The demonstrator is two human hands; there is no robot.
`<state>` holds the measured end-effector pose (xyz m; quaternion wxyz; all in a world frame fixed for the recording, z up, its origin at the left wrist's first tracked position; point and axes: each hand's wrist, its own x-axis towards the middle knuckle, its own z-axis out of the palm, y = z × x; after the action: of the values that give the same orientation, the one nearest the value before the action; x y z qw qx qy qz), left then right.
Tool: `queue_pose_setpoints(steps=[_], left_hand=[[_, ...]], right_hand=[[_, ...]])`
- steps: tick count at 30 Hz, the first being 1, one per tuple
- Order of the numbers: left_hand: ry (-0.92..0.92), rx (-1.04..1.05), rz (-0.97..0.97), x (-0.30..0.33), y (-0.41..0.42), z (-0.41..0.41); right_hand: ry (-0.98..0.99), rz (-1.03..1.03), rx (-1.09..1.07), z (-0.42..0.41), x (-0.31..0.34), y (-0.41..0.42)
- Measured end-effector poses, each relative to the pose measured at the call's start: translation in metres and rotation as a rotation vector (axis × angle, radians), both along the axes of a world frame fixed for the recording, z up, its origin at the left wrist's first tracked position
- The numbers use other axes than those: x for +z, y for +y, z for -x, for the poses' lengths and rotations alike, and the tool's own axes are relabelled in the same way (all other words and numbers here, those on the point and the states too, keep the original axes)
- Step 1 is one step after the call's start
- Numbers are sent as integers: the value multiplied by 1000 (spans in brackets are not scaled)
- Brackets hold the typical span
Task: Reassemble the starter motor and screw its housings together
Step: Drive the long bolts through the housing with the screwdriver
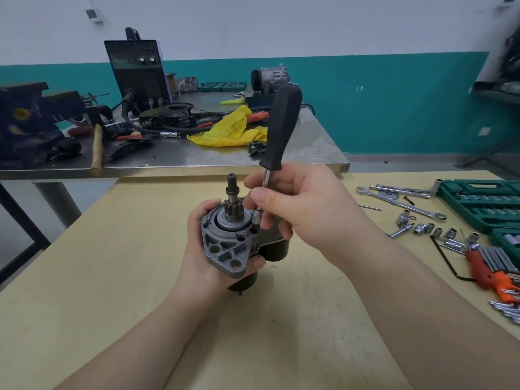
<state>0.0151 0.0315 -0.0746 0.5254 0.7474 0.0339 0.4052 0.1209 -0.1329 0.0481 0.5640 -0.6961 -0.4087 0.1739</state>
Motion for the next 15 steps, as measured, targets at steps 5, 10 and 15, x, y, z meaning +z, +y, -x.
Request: queue_pose_setpoints(steps=[5,10,15], left_hand=[[11,1,-4,2,0,0],[17,3,34,2,-3,0],[9,10,18,0,-2,0]], right_hand=[[-51,23,8,-3,1,-3],[-73,-26,-84,1,-6,3],[-30,43,111,-5,0,-4]])
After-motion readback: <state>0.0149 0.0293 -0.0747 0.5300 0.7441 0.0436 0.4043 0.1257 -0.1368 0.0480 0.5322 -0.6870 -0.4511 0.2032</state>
